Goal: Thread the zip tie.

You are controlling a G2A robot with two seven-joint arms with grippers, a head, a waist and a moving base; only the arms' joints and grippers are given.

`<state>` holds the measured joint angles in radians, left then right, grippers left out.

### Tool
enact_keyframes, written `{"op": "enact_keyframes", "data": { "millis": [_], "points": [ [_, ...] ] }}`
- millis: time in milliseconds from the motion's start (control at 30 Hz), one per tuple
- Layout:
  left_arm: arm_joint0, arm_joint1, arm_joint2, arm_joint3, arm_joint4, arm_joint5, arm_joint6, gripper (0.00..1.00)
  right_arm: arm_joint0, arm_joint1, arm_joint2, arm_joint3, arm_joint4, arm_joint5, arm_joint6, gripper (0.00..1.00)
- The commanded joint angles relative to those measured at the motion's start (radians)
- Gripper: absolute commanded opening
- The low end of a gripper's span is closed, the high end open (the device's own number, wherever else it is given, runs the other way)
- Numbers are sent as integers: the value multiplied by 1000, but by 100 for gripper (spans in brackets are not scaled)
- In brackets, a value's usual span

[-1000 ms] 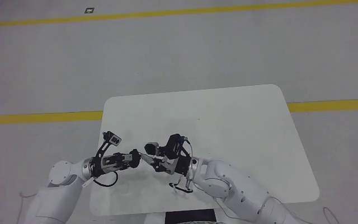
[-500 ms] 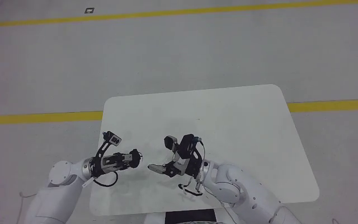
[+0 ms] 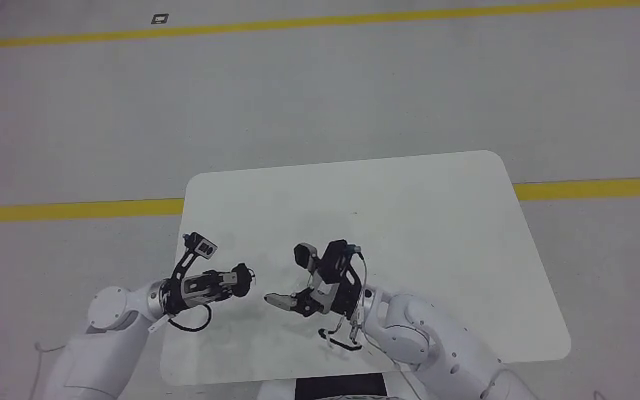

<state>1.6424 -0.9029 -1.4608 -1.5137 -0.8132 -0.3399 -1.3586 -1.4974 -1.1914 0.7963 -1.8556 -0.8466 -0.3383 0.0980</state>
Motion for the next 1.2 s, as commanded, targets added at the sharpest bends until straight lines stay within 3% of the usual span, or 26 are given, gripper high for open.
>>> {"op": "enact_keyframes", "data": {
  "millis": [0,167,333,433,533,833,933,1167],
  "points": [
    [9,-2,-11,-4,-36,0,-29,0,-9,0,-1,7,63,-2,0,100],
    [27,-5,-8,-27,-136,0,-31,0,-15,7,-2,21,284,-2,42,100],
    [34,7,19,-47,-199,0,-31,0,-11,10,-13,41,552,-2,92,100],
    [36,12,43,-38,-251,0,-31,0,-5,6,-25,56,697,-2,112,100],
    [26,18,69,-31,-268,0,-31,0,1,3,-27,68,750,-2,113,100],
    [25,19,71,-31,-269,0,-31,0,-3,2,-32,68,764,3,117,100],
    [22,17,77,-50,-239,0,-25,0,-1,-4,-40,77,889,-2,165,100],
    [28,12,80,-65,-270,0,-31,0,-12,-23,-46,122,1239,-1,264,100]
  ]
}}
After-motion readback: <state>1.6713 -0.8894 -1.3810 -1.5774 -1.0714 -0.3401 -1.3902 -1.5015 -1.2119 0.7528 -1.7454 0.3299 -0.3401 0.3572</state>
